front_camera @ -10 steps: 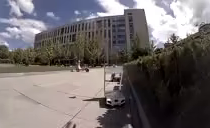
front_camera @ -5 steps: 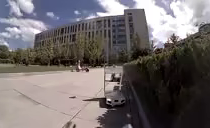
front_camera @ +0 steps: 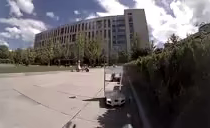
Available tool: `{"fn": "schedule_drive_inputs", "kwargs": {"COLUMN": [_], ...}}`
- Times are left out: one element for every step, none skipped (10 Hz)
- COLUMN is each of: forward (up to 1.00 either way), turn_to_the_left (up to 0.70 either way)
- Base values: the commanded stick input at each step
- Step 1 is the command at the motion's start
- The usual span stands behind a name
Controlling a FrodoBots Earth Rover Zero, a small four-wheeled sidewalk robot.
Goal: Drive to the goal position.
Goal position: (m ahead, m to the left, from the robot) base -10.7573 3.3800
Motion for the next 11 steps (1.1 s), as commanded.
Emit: {"fn": "schedule_drive_inputs", "kwargs": {"forward": [0.03,0.01,0.03,0.04,0.02,0.01,0.03,0.0,0.0,0.0,0.0], "turn_to_the_left": [0.0,0.0,0.0,0.0,0.0,0.0,0.0,0.0,0.0,0.0,0.0]}}
